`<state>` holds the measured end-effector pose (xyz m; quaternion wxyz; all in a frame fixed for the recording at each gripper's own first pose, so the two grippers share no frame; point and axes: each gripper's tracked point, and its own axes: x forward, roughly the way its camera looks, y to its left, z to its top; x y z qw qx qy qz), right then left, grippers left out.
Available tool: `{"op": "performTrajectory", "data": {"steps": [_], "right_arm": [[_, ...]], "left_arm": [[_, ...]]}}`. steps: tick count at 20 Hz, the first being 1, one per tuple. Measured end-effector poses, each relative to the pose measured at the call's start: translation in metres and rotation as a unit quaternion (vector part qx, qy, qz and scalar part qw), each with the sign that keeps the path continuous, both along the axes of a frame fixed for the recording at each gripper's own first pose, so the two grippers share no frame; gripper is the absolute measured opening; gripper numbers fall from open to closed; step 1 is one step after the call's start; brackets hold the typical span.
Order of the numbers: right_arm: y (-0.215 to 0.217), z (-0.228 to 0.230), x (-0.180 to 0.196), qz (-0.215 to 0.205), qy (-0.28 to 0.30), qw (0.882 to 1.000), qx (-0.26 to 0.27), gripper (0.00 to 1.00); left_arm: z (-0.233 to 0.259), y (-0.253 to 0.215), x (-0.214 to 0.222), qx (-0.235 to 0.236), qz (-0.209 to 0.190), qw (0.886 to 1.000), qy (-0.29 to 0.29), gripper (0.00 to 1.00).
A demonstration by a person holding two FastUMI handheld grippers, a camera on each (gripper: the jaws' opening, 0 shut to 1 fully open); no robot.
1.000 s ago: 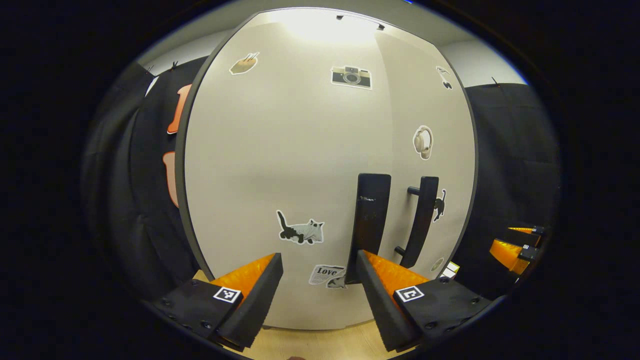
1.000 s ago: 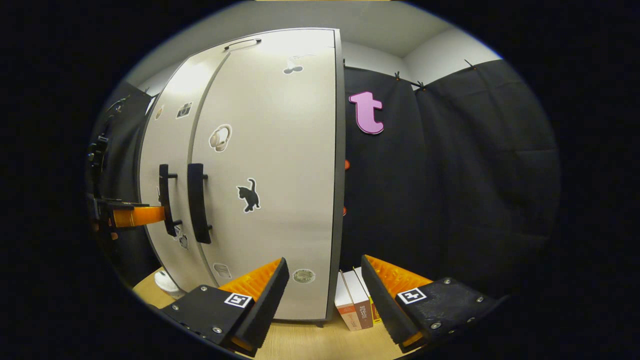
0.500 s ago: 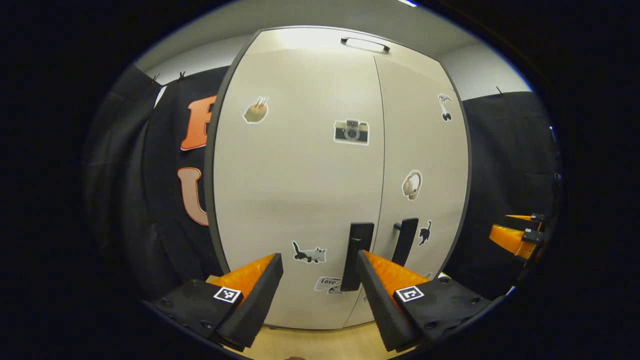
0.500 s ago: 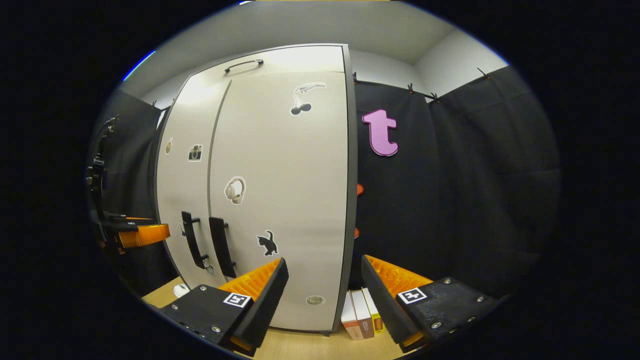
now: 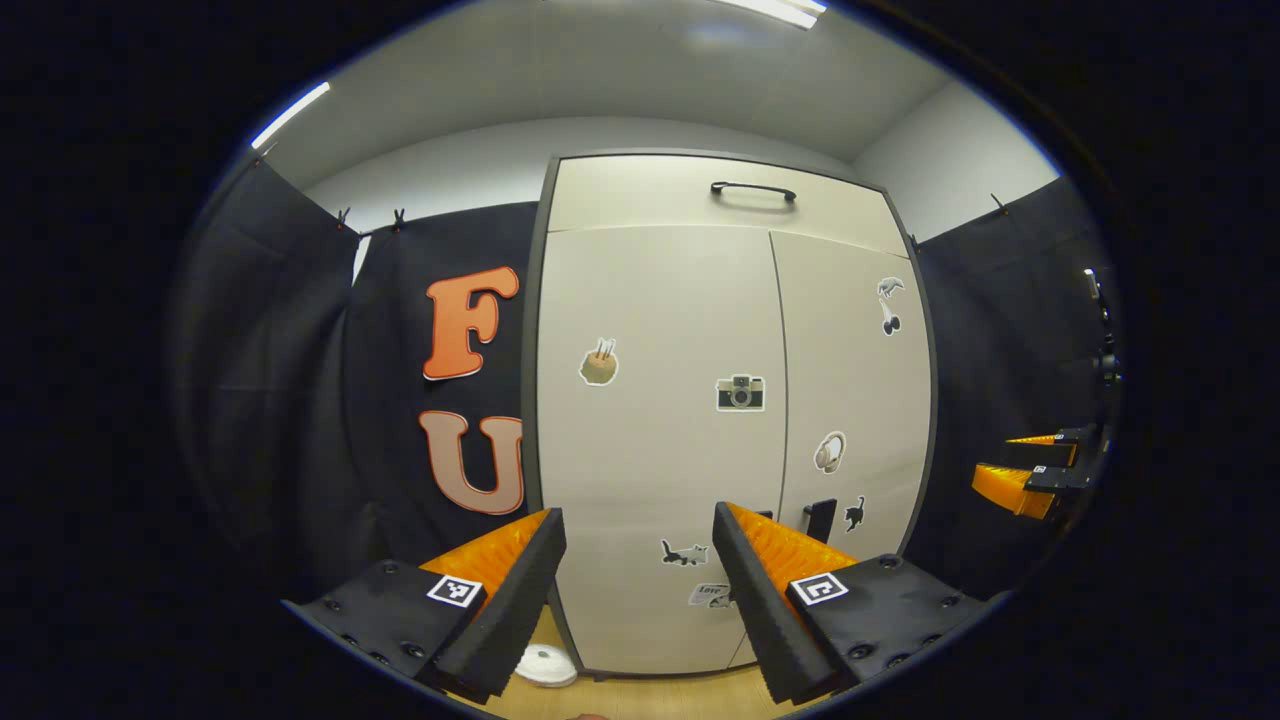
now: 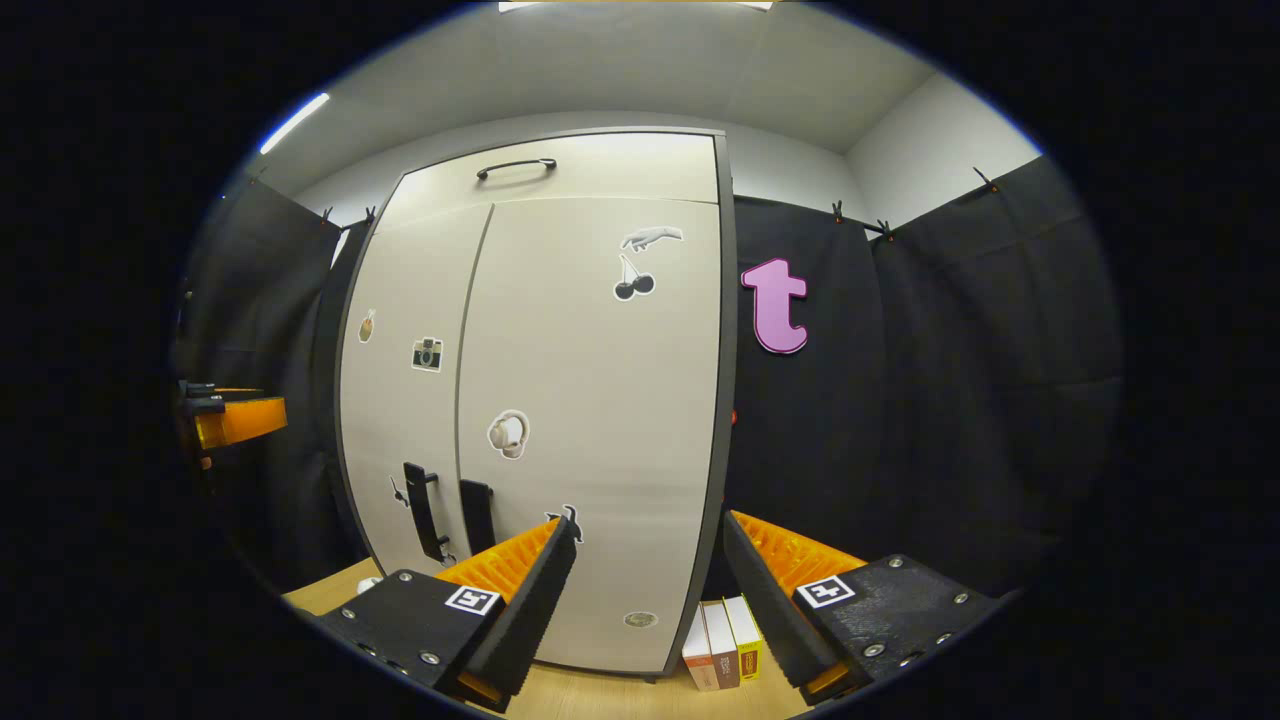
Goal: Grab one shoe with the right hand and put it into the shoe cabinet, grab the other shoe with the left hand and put it into the shoe cabinet; then close the right door with the right hand and the left door with the left hand.
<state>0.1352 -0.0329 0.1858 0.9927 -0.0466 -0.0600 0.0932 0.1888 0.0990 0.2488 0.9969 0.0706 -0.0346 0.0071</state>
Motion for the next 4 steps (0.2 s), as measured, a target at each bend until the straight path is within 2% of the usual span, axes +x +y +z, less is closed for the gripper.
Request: {"op": "performTrajectory", "data": {"steps": [4], "right_arm": [[0.009,0.002,-0.014,-0.001,-0.003,1.0,0.009,0.92]], "left_arm": [[-0.001,0.022,-0.02,-0.028,0.005,1.0,0.001,0.94]]}}
